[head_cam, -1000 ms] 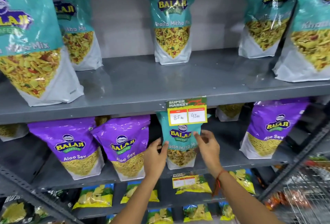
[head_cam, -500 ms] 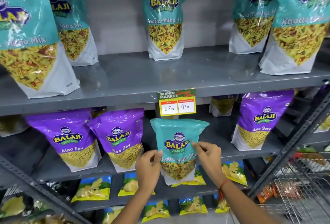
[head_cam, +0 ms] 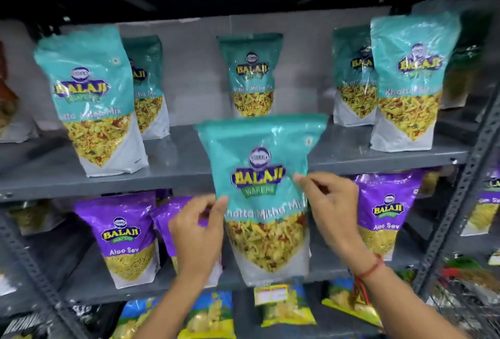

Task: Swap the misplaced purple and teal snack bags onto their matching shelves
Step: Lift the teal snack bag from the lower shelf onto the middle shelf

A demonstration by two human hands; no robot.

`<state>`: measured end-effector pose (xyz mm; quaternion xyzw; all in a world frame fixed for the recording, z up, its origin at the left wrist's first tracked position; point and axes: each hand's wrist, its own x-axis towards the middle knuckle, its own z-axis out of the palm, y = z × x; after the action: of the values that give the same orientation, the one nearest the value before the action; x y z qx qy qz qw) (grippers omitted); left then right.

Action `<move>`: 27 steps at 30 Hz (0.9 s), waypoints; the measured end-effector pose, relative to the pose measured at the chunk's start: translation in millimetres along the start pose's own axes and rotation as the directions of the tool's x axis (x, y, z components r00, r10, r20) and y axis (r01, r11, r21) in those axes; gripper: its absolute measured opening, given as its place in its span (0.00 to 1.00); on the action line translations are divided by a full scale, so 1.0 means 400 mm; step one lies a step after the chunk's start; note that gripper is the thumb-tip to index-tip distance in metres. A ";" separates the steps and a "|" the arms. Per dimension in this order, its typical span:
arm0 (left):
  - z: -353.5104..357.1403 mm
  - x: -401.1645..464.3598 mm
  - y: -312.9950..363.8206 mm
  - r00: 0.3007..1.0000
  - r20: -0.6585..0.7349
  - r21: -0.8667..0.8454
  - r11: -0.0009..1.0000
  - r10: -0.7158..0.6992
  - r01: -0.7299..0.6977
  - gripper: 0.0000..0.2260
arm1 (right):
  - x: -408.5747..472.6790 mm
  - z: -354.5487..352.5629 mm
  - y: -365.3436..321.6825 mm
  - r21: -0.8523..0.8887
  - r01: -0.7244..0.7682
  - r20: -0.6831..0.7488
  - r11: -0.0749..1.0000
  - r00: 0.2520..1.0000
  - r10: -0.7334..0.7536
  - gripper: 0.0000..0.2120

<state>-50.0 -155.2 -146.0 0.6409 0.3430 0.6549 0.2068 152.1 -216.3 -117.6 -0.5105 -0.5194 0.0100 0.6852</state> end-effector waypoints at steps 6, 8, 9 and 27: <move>0.035 0.294 0.075 0.985 -0.107 0.050 0.990 0.136 -0.131 0.13 | 0.259 0.083 -0.118 0.027 0.121 -0.025 0.992 0.992 -0.121 0.25; 0.051 0.357 0.082 0.984 -0.127 0.090 0.989 0.125 -0.114 0.10 | 0.318 0.118 -0.118 0.051 0.102 -0.016 0.994 0.995 -0.101 0.27; 0.058 0.381 0.085 0.985 -0.130 0.107 0.989 0.116 -0.102 0.09 | 0.342 0.134 -0.109 0.068 0.083 -0.007 0.994 0.997 -0.083 0.28; 0.091 0.490 -0.004 0.999 -0.042 0.068 0.997 0.026 -0.023 0.04 | 0.429 0.257 0.060 0.190 -0.185 0.063 0.964 0.982 0.176 0.20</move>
<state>-32.9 -8.4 -12.6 0.6376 0.3615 0.6589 0.1694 169.4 -40.5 -20.6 -0.4859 -0.4826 0.1347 0.7161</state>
